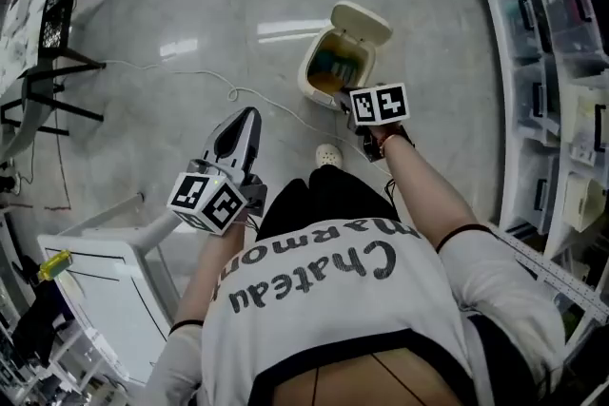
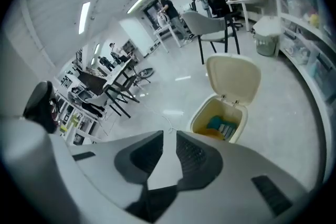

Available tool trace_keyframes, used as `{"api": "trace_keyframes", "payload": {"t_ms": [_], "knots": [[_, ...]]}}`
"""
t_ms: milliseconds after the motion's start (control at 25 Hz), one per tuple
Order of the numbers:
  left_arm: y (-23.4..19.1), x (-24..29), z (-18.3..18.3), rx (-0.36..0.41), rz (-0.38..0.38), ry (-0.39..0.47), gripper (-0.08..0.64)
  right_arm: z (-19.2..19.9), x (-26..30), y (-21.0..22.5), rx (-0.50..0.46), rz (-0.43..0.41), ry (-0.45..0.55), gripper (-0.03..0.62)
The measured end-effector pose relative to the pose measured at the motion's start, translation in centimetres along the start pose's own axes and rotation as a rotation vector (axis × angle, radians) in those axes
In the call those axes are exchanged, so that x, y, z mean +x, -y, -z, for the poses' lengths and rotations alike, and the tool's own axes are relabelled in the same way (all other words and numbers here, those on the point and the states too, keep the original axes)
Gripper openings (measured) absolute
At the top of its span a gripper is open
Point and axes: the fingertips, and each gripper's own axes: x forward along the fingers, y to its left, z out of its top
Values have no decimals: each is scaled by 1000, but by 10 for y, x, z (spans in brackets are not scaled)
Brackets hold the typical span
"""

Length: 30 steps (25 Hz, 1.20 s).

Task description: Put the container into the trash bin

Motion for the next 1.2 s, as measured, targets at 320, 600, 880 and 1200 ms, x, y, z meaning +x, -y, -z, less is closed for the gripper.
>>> {"api": "trace_keyframes", "payload": {"t_ms": [320, 600, 880, 1200], "knots": [[58, -27, -57, 96, 142, 97, 23, -43, -99, -78, 61, -60, 245, 75], [95, -55, -79, 137, 234, 139, 23, -67, -171, -132, 21, -54, 430, 66], [126, -84, -111, 180, 315, 224, 23, -91, -251, -196, -134, -62, 703, 43], [149, -117, -140, 245, 353, 314, 23, -102, -326, -278, -441, -21, 909, 37]]}}
